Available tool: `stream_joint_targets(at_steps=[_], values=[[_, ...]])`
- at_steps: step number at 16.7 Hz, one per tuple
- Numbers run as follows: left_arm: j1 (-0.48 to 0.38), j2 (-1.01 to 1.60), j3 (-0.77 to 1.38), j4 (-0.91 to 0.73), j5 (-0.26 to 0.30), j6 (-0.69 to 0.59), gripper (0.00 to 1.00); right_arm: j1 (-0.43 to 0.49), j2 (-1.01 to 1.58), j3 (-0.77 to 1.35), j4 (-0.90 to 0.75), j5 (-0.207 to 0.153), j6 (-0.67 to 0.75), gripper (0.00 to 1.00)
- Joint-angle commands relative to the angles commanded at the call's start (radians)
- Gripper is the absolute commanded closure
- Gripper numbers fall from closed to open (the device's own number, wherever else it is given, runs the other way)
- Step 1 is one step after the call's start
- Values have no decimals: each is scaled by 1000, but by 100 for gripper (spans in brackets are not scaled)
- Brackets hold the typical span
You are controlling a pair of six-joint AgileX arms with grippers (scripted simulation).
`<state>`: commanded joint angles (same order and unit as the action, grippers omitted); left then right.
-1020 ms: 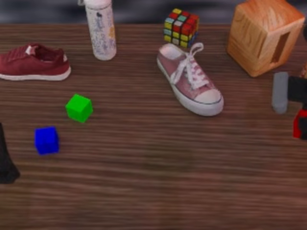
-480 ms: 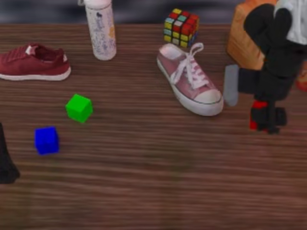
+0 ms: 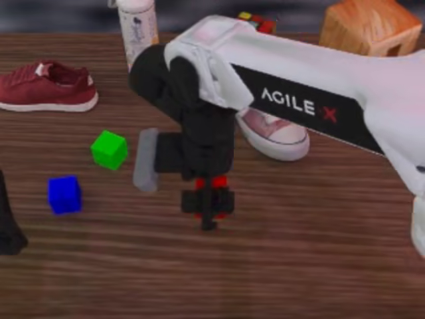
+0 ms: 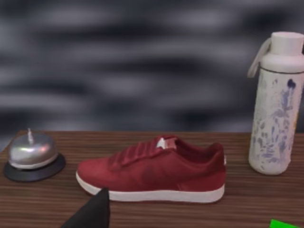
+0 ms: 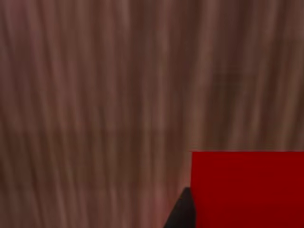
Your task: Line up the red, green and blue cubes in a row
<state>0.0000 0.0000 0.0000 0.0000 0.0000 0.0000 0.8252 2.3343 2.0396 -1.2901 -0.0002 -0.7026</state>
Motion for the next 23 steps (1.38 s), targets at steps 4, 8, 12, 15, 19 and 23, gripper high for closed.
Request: stream_joint_targets(at_steps=[4,8,12,15,19,23], values=[[0,0,0,0,0,0,0,139,66,135,-54,3,110,100],[0,0,0,0,0,0,0,148,71,145,-58,3,118,100],[0,0,0,0,0,0,0,148,70,105,-14,2,117,100],[0,0,0,0,0,0,0,146,85,15,95,3,121,100],[0,0,0,0,0,0,0,149,103,-75,194,3,120,100],[0,0,0,0,0,0,0,149,103,-76,195,3,120,92]])
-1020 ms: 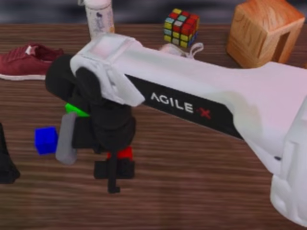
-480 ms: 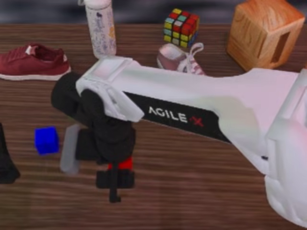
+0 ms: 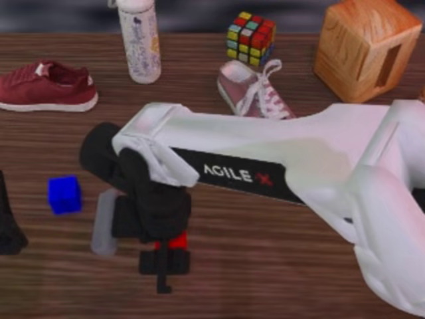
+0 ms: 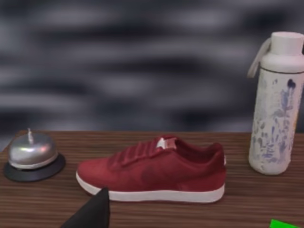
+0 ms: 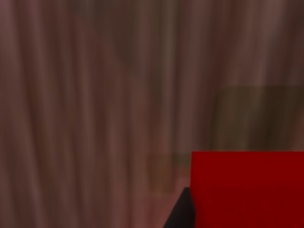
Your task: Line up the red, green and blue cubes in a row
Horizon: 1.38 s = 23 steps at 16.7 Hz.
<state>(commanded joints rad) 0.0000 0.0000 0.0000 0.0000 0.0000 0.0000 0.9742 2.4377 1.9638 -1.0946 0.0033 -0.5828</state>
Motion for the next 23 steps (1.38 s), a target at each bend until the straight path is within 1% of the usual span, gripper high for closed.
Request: stream_joint_targets(at_steps=[12,13,23], values=[[0,0,0,0,0,0,0,0,0,0,0,0,0,2],[0,0,0,0,0,0,0,0,0,0,0,0,0,0],[0,0,0,0,0,0,0,2,-1,17,-18,0,-3,0]])
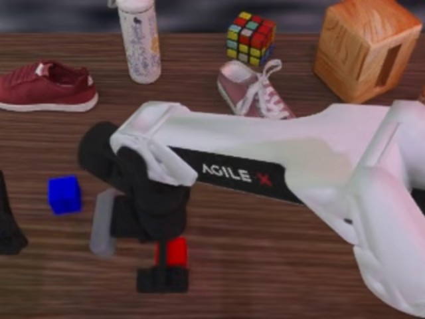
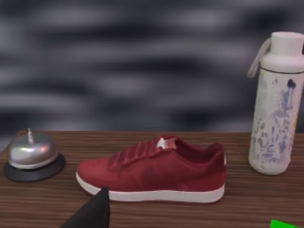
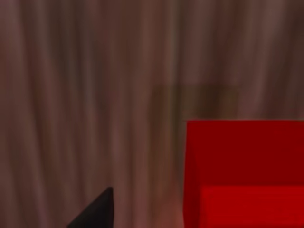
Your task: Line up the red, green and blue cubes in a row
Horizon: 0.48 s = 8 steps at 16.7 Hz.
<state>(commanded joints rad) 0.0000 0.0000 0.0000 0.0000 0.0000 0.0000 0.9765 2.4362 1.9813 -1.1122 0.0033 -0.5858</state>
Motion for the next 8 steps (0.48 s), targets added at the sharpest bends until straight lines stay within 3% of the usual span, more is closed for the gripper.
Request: stream_joint_targets(at_steps=[8], values=[[0,0,0,0,0,0,0,5,-39,189,-230,-1,1,0]])
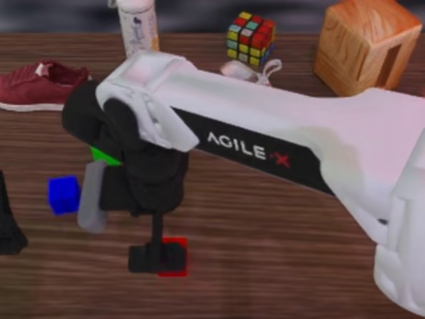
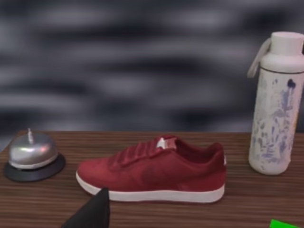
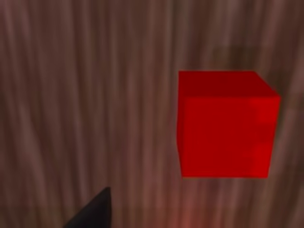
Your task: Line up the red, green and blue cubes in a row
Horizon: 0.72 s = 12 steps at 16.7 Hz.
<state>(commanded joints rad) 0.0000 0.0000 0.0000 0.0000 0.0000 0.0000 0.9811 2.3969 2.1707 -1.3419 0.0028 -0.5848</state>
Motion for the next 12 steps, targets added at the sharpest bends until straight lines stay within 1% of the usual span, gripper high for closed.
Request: stream_joint_targets(at_steps=[4,7,9,12], values=[[0,0,0,0,0,0,0,-5,3,-2,3,0,0,0],[-6,61,60,-40,-1,8,0,-30,-54,-49,43,-6,11,0],[-17,153,152,-97,-1,20,0,-70,-141,-123,103,-14,31,0],[-42,371,354,-219,1,45,0,-163,-347,-295,233,-28,81,0]])
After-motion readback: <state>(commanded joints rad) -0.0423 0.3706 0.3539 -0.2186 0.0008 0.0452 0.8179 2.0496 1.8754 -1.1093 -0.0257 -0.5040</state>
